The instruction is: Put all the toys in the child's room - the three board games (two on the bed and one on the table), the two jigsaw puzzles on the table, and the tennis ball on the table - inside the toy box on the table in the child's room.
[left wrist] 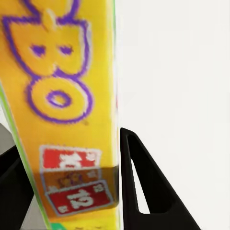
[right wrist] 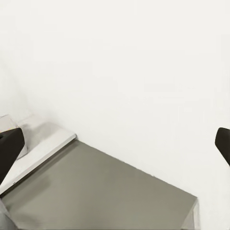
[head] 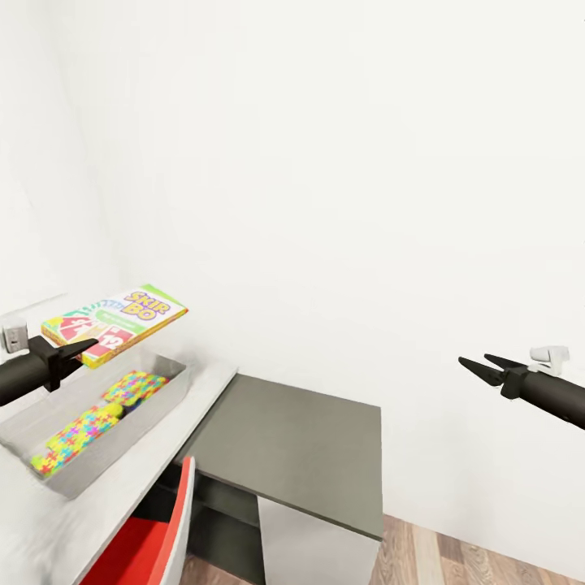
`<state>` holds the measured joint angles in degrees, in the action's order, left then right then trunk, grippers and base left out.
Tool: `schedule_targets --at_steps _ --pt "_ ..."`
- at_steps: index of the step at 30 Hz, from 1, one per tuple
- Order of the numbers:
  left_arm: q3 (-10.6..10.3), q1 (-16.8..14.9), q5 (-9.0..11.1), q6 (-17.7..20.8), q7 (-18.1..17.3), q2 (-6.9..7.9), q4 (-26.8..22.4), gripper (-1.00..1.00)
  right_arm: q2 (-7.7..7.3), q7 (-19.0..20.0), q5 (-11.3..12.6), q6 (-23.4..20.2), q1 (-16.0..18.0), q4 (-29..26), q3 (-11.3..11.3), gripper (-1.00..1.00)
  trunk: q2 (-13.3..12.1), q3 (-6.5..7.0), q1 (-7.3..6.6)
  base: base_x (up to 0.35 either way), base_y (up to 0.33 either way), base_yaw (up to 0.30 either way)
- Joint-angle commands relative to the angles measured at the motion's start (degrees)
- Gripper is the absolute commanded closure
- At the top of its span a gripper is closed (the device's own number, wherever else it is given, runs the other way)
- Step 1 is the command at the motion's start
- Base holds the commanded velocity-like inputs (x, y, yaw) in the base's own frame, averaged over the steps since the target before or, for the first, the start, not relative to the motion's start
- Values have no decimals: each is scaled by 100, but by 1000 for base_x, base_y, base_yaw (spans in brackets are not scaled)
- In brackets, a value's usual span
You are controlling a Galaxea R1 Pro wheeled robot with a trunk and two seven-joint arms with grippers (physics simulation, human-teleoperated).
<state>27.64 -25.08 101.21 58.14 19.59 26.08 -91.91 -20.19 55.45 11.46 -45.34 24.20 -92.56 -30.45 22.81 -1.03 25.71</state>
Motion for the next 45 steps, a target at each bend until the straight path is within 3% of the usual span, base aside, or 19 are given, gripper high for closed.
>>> schedule_targets --at_steps 1,10,24,28,32,45 --pt "12 -4 109 8 60 1 -3 100 -1 15 14 -19 6 0 -5 -100 11 -11 7 347 0 -1" --pt "47 95 88 9 62 2 -2 100 -3 15 11 -1 6 1 -6 -100 11 -10 7 318 30 0" --pt "50 133 73 5 86 2 7 100 36 6 11 18 6 1 -32 -100 11 -10 7 60 168 0" --pt "10 111 80 -1 472 -24 81 100 20 65 12 24 6 1 -44 -100 11 -10 7 18 57 0" --pt "49 121 109 -3 910 -27 271 100 5 359 12 26 6 1 -53 -100 11 -10 7 3 9 0" --pt "58 175 78 29 888 0 825 100 50 373 12 73 6 1 -27 -100 11 -10 7 0 0 0"
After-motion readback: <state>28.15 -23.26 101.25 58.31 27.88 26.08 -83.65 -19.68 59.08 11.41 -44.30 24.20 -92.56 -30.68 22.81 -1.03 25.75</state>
